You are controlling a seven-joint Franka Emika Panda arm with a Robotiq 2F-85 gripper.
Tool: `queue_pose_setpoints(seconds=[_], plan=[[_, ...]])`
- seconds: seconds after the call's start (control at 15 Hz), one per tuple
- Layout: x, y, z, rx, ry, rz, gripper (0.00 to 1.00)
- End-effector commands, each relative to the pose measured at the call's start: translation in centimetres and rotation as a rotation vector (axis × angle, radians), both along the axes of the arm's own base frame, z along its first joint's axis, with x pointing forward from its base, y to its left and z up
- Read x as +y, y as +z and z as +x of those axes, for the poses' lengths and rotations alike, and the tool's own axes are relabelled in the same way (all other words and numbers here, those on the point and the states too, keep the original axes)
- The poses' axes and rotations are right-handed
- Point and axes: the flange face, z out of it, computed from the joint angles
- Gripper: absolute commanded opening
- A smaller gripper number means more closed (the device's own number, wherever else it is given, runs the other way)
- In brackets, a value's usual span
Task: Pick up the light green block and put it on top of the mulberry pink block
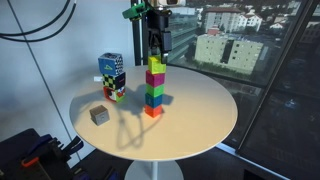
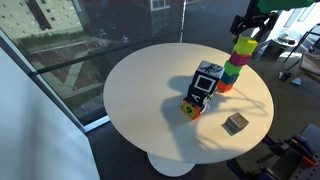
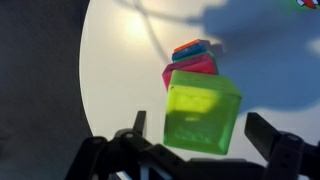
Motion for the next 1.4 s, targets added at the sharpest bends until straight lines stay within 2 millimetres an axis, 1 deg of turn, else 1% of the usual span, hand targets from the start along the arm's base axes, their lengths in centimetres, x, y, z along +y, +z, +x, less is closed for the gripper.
queue_pose_setpoints(seconds=[0.0, 0.4, 0.73, 1.07, 1.33], plan=[[0.0, 1.8, -0.9, -0.003, 0.022, 0.005, 1.00], [0.7, 3.6, -2.3, -0.014, 0.057, 0.007, 1.00], [1.5, 4.7, -4.5, -0.016, 0.111, 0.008, 1.00], [2.7, 4.6, -7.3, -0.013, 0.182, 0.015, 1.00], [3.6, 3.6, -9.2, 0.008, 0.233, 0.029, 1.00]])
